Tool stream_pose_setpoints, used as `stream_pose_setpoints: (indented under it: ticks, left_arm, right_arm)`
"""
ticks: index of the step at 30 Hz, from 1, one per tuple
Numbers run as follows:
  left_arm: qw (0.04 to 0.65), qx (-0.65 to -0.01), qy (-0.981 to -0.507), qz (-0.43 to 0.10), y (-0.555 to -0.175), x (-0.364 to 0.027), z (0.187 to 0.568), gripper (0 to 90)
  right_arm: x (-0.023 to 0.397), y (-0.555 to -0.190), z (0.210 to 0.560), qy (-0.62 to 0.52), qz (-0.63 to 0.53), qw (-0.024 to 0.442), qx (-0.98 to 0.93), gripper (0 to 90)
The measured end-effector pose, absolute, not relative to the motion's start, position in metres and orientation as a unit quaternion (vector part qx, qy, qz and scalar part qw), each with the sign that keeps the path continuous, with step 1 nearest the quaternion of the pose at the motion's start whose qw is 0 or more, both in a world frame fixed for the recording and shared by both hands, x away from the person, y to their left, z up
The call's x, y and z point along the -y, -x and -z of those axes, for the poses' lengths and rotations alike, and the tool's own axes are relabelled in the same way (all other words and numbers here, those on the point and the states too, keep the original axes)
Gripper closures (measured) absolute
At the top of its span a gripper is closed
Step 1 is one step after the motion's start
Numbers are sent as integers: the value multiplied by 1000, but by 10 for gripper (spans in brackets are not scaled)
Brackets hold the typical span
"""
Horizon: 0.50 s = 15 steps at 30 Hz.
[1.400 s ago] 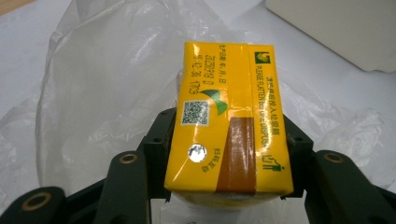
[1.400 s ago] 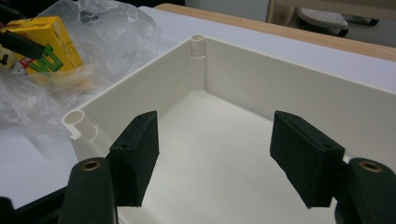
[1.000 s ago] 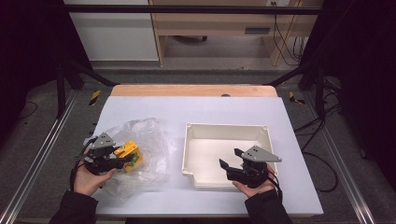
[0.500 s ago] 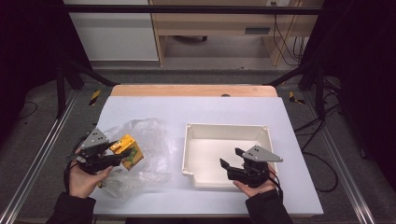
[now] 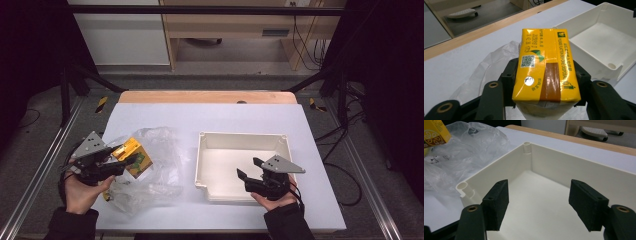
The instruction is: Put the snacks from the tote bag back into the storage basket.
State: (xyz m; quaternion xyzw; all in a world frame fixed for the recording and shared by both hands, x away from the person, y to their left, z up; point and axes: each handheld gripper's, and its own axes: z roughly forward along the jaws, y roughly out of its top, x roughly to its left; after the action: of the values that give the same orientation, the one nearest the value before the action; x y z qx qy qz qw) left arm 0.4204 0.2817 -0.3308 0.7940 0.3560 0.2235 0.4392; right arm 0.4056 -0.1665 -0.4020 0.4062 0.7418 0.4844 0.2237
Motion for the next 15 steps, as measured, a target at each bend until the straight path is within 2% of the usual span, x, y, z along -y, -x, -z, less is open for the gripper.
stream_pose_setpoints:
  ticks: [15]
  left_arm:
    - [455,-318,-801,-223,-421,-256,307,507]
  right_arm:
    - [177,-402,400,-412,-488,233,-734,271]
